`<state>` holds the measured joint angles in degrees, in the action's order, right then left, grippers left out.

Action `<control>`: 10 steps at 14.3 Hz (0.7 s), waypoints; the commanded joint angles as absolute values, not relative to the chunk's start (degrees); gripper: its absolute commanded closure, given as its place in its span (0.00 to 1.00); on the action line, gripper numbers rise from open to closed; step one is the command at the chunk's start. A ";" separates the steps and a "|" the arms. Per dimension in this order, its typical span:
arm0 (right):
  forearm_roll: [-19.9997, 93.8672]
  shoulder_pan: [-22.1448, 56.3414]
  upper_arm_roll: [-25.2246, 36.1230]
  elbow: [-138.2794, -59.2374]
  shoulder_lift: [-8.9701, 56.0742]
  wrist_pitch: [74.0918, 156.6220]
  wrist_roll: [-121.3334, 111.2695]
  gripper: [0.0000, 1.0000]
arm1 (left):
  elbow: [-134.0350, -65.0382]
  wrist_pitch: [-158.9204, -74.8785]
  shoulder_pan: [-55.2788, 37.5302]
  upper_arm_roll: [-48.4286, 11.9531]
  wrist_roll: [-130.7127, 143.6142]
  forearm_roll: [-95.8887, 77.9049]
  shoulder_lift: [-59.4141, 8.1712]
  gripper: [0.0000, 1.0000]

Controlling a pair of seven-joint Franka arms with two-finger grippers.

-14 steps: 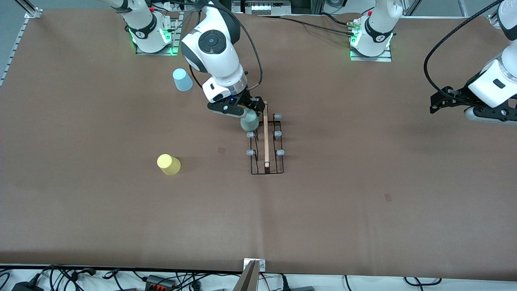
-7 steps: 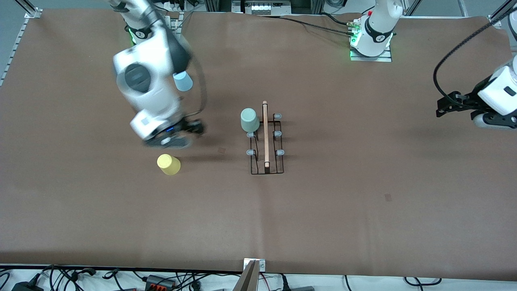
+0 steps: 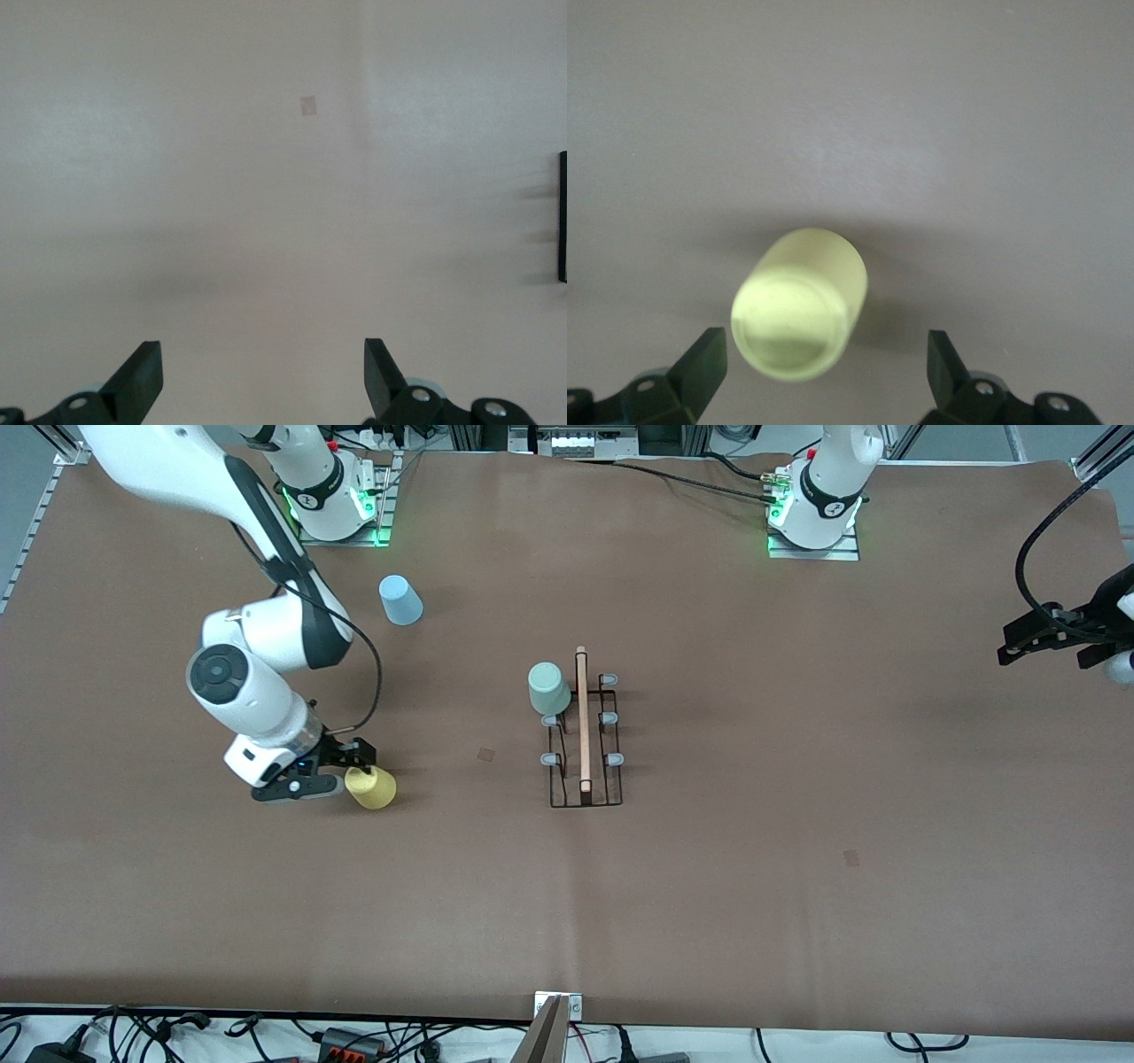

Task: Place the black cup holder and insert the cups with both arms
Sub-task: 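Move the right gripper to the yellow cup and grasp it, then carry the yellow cup to the rack and lower it onto a peg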

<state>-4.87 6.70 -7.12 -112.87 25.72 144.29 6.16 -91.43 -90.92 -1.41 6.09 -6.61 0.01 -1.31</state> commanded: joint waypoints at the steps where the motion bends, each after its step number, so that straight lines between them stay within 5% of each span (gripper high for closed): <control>1: -4.75 7.38 -6.86 -112.68 25.75 145.81 4.31 0.00 | -90.53 -90.00 -0.88 5.89 -8.00 -2.45 -1.32 0.00; 10: -4.75 8.09 -6.86 -113.20 29.44 149.15 4.13 0.00 | -89.47 -89.91 -0.88 5.80 -8.00 -2.02 -1.32 0.00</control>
